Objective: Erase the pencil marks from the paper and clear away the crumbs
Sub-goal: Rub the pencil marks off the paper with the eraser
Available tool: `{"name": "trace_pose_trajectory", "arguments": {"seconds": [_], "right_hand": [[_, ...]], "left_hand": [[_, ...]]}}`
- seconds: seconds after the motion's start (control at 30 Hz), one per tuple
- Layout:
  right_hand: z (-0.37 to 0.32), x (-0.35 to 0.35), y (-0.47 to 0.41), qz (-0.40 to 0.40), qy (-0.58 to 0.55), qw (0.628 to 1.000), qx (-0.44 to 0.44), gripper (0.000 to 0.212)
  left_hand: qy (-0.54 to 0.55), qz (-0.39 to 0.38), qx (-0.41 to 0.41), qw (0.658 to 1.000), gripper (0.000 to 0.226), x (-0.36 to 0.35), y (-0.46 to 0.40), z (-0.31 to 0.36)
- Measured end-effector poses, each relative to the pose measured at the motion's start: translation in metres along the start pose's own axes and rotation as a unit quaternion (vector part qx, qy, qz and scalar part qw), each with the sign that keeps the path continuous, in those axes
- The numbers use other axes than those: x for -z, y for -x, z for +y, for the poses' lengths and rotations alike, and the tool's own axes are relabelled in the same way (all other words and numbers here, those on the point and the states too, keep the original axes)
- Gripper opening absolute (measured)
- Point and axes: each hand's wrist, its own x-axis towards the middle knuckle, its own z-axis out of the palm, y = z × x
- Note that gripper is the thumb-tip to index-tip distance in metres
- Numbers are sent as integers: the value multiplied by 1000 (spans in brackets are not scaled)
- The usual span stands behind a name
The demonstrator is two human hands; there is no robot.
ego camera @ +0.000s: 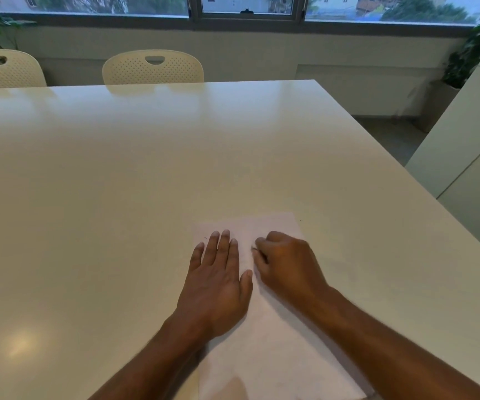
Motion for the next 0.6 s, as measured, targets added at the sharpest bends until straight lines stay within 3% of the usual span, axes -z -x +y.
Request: {"name": "trace_pose_trajectory", "arguments": {"seconds": [0.17, 0.33, 0.5, 0.6], "right_hand": [[46, 9, -28, 72, 72, 988, -116, 24], [0, 0, 1, 8, 23, 1000, -11, 22], [45, 9, -24, 88, 59, 987, -117, 25], [17, 1, -11, 52, 47, 996, -59, 22]], "left_hand": [[4, -7, 1, 1000, 68, 0, 1, 0], [0, -7, 1, 1000, 67, 1, 1, 0], [6, -10, 1, 1000, 67, 1, 2, 1], [5, -5, 1, 1000, 67, 1, 1, 1]]}}
